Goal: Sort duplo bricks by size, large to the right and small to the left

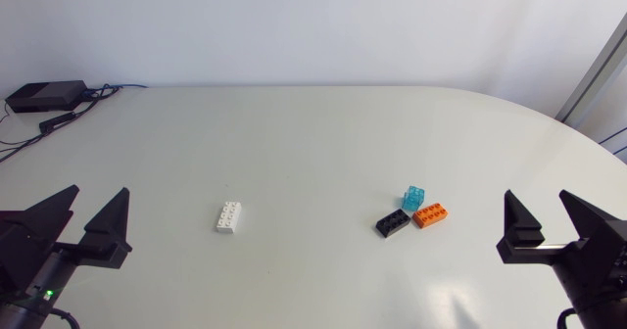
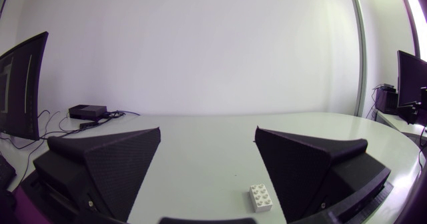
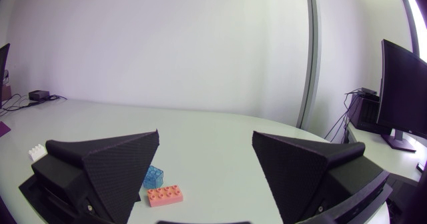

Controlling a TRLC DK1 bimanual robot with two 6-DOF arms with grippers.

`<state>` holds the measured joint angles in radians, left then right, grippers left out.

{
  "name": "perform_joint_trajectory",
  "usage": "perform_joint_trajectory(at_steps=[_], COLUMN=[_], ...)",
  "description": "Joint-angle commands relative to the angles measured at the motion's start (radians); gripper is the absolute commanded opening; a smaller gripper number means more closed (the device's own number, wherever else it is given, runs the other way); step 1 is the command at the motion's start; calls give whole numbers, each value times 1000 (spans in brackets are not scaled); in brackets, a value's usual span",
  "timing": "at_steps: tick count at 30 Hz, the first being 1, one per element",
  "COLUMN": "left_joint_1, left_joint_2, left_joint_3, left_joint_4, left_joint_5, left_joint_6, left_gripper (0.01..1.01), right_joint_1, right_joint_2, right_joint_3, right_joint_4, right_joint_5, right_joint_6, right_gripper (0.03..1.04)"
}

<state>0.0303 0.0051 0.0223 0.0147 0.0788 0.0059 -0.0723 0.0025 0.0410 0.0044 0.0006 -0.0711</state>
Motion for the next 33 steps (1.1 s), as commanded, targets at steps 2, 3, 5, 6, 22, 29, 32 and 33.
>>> perform_joint_trajectory(at_steps=[2, 3, 5, 6, 22, 29, 32, 33], left_joint_1=[-3, -3, -4, -4, -9, 6, 5, 5], left_joint_2=[-17, -17, -17, -17, -19, -17, -13, -13], left_joint_3=[-24, -24, -24, -24, -24, 38, 73, 84], left_joint_4=[2, 2, 2, 2, 2, -61, -85, -91], left_joint_5=[1, 1, -1, -1, -1, -1, 1, 1], left_joint_6=[-1, -1, -1, -1, -6, 14, 14, 14], left_gripper=[984, 984, 984, 984, 980, 952, 952, 952], right_joint_1=[0, 0, 0, 0, 5, 6, 11, 14], right_joint_2=[-6, -6, -7, -7, -9, -9, -6, -4], right_joint_3=[-41, -41, -41, -41, -41, -18, 11, 19], right_joint_4=[-14, -14, -14, -14, -12, -12, -20, -20], right_joint_5=[-7, -7, -7, -7, -7, -4, -5, -5], right_joint_6=[-15, -13, -12, -12, -10, -10, -9, -10], right_gripper=[1005, 1005, 1005, 1005, 1005, 1005, 1005, 1005])
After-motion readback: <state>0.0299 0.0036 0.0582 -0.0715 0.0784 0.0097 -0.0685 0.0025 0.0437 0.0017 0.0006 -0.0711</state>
